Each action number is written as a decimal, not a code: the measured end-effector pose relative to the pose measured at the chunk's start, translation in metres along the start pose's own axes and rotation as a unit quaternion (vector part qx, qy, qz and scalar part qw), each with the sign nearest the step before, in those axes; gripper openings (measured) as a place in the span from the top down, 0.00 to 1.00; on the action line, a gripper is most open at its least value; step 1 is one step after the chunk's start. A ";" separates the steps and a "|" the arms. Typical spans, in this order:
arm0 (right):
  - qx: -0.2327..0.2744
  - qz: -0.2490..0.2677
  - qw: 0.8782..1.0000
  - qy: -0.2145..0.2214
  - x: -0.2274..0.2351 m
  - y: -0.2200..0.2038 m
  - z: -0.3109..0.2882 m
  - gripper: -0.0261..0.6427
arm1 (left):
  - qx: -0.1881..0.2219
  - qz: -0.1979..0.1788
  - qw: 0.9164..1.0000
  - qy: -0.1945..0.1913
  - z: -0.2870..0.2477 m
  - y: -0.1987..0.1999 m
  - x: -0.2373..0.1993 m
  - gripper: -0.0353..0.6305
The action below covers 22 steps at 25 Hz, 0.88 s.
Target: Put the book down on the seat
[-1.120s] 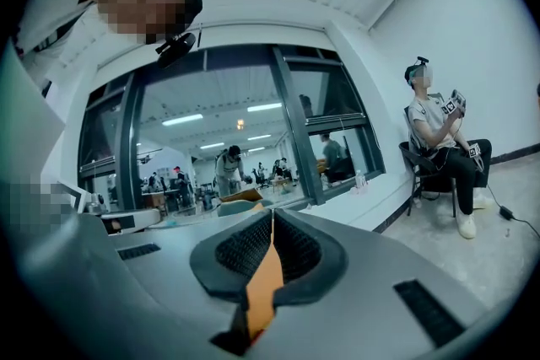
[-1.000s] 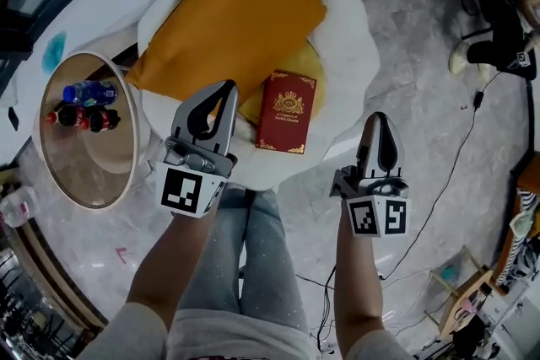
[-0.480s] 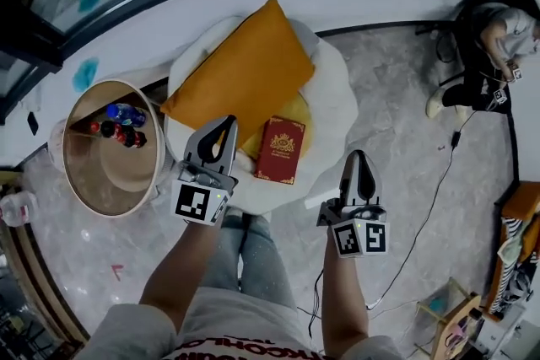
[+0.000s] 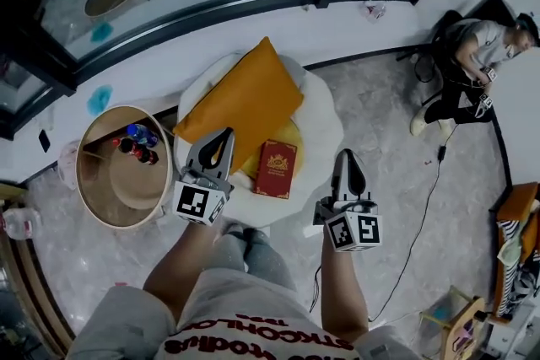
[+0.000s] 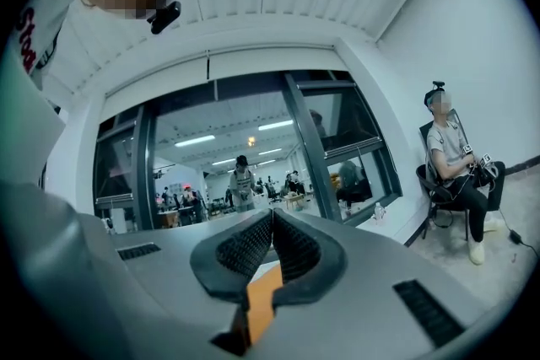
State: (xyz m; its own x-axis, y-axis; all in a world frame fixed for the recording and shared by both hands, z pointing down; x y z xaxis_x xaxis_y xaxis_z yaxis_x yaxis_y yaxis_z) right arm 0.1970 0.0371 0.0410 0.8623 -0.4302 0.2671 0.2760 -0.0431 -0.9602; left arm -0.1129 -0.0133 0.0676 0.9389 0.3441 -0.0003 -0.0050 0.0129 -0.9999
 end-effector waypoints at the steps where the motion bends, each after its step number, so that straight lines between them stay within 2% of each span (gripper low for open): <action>1: 0.001 0.003 1.000 0.001 -0.003 0.007 0.002 0.92 | 0.002 -0.002 1.000 -0.007 0.003 0.006 0.002 0.92; 10: 0.018 0.026 0.999 0.013 -0.030 0.055 0.017 0.92 | 0.015 -0.011 0.999 -0.037 0.022 0.052 0.016 0.92; 16: 0.017 0.036 0.999 0.024 -0.042 0.064 0.035 0.92 | 0.020 -0.012 0.999 -0.036 0.041 0.067 0.019 0.92; 22: 0.020 0.035 0.999 0.025 -0.044 0.066 0.052 0.92 | 0.025 -0.016 0.999 -0.017 0.058 0.070 0.015 0.92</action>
State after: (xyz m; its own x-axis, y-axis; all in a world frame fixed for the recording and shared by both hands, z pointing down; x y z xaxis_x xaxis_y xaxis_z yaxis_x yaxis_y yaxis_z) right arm 0.1991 0.1007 -0.0296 0.8584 -0.4750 0.1936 0.2324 0.0238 -0.9723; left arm -0.1194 0.0470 -0.0018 0.9268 0.3741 0.0328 0.0066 0.0711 -0.9974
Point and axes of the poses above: the fingertips, and each gripper's own axes: z backward along the fingers, x to its right, y out of its top, the point moved 10 cm from there along z, backward along the fingers, and after that the axes turned 12 degrees about y, right-handed, at the moved point
